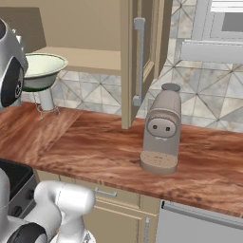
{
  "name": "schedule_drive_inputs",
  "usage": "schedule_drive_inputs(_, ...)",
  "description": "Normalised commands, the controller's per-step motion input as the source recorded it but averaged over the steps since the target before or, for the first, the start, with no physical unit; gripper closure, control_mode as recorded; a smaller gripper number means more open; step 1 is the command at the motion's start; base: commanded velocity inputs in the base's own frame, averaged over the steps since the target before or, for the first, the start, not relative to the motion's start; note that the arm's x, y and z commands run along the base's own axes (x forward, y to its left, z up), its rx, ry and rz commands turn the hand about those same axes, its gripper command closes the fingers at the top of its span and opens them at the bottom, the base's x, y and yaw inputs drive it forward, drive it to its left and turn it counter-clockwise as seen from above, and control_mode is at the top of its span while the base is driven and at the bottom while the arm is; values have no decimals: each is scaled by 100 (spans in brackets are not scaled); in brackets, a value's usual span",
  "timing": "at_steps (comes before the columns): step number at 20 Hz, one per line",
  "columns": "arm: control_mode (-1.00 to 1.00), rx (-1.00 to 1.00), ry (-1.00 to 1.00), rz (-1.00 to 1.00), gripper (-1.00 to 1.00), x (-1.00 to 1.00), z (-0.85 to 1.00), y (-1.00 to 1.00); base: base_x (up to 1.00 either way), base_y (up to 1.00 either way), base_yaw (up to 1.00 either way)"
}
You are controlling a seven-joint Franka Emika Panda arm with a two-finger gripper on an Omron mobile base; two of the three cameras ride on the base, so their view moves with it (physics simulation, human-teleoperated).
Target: Pick up the bowls from the cabinet and place each bowl in front of a stool on the dining counter.
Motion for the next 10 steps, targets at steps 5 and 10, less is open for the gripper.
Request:
schedule_drive_inputs(5,-100,-1,4,0,100,-82,-1,-6,0,0,0)
schedule_drive_inputs(10,-100,0,2,0,100,-85,0,-18,0,0,0)
